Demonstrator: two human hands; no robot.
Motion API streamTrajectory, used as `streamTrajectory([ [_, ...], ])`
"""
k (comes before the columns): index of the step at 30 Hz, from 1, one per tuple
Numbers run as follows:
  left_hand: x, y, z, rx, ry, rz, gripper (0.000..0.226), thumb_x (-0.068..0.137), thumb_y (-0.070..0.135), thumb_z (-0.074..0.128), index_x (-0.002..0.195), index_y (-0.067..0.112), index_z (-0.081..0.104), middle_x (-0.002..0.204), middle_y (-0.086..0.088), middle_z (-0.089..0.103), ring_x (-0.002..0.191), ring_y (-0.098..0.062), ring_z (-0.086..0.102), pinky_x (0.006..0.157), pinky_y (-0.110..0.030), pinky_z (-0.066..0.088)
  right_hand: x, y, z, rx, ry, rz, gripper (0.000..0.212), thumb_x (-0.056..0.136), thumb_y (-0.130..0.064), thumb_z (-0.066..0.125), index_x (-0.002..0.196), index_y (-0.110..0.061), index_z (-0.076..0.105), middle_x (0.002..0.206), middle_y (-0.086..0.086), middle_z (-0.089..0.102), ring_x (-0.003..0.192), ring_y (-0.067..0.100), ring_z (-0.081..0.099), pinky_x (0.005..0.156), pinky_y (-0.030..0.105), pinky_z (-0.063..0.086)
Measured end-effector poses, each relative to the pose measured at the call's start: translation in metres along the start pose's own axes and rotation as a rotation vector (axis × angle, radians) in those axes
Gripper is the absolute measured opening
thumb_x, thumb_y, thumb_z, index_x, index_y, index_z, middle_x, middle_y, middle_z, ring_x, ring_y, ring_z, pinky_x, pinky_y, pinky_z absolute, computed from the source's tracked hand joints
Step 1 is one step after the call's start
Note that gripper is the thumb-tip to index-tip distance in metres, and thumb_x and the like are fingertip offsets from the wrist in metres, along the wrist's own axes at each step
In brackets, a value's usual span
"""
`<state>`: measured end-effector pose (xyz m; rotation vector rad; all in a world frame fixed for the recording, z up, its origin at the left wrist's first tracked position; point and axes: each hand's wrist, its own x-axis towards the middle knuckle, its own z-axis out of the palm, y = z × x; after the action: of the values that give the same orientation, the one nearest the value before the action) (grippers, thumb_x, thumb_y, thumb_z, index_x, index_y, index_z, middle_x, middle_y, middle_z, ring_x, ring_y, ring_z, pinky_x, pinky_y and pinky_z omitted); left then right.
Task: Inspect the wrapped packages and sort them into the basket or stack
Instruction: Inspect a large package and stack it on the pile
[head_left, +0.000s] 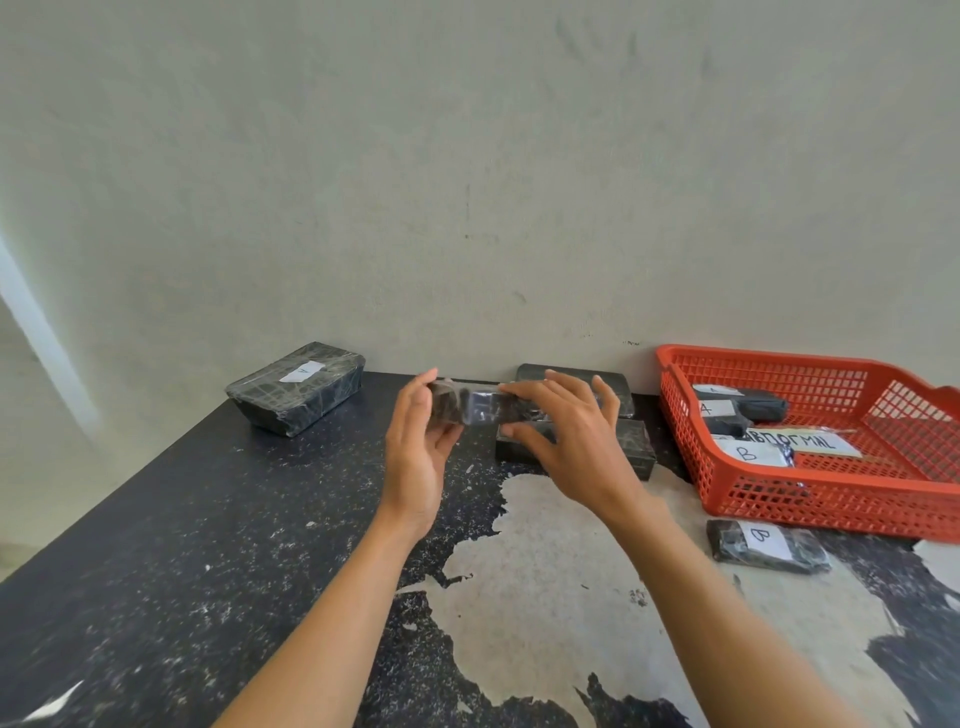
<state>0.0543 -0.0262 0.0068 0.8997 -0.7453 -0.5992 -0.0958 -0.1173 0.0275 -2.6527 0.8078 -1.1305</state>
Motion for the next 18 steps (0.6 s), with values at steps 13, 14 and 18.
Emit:
streamTrajectory([
  [13,-0.001,0.006,0.011,0.079,0.07,0.108,0.03,0.091,-0.003,0.062,0.116,0.015,0.063,0.116,0.001,0.072,0.113,-0.015,0.066,0.1,-0.033,0.05,0.007,-0.026,-0.019,0.302,-0.092,0.053,0.049,0.093,-0.038,0.062,0.139,-0.024,0.051,0.135,-0.012,0.053,0.121,-0.002,0.047,0.1,0.01,0.036],
  [14,-0.002,0.006,0.012,0.099,0.058,0.127,0.031,0.091,-0.004,0.062,0.115,0.015,0.062,0.114,0.003,0.073,0.113,-0.014,0.066,0.099,-0.03,0.051,0.007,-0.028,-0.019,0.311,-0.056,0.055,0.044,0.095,-0.037,0.061,0.135,-0.022,0.056,0.133,-0.01,0.057,0.12,0.001,0.051,0.101,0.017,0.041],
  [18,-0.007,0.004,0.015,0.166,0.018,0.175,0.033,0.09,-0.003,0.064,0.12,0.012,0.062,0.116,0.002,0.071,0.113,-0.012,0.066,0.096,-0.025,0.052,0.008,-0.028,-0.012,0.305,0.112,0.049,0.017,0.096,-0.016,0.062,0.11,-0.011,0.07,0.102,-0.001,0.071,0.093,0.01,0.064,0.084,0.025,0.051],
])
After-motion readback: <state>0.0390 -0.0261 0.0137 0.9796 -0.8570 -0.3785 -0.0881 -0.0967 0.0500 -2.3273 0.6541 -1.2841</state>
